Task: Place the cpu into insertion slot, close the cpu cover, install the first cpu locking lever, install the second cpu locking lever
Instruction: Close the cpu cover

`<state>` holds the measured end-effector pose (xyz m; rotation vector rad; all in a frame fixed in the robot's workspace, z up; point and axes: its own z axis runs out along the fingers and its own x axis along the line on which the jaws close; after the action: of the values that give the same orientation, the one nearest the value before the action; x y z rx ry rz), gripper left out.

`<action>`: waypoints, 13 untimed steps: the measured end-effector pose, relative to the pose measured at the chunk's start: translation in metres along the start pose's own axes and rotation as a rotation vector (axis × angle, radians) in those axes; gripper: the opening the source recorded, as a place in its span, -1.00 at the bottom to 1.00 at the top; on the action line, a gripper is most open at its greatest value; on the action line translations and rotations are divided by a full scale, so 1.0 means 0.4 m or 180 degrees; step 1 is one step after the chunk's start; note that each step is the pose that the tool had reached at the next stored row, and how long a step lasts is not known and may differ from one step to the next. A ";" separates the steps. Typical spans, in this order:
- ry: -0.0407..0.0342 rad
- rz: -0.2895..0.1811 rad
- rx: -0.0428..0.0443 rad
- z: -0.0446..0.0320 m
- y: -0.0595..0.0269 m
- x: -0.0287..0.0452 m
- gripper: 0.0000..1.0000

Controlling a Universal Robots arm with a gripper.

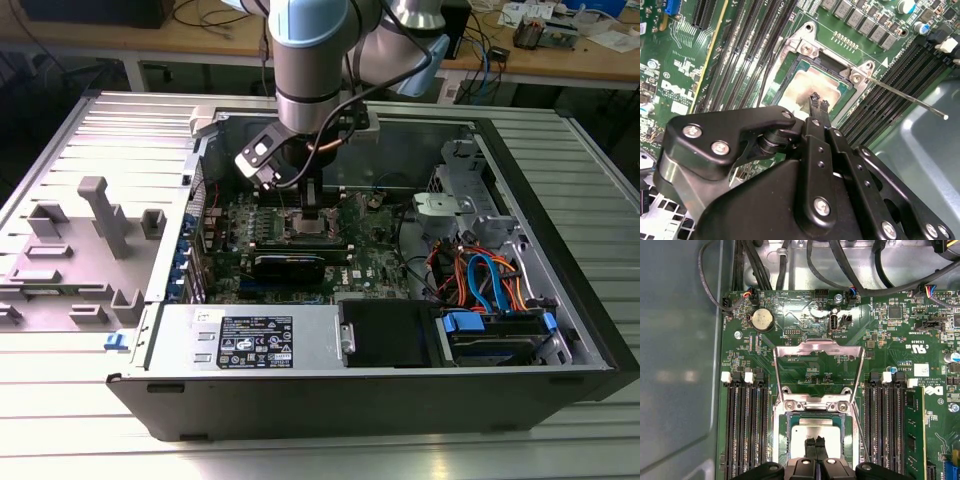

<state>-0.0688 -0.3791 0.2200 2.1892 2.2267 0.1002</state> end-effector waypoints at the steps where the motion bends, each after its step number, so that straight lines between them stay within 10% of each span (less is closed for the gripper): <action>1: 0.0000 0.0000 0.0000 -0.003 0.000 0.000 -0.79; 13: 0.0001 0.0000 0.0000 -0.020 0.001 0.001 -0.79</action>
<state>-0.0688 -0.3791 0.2281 2.1892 2.2267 0.1005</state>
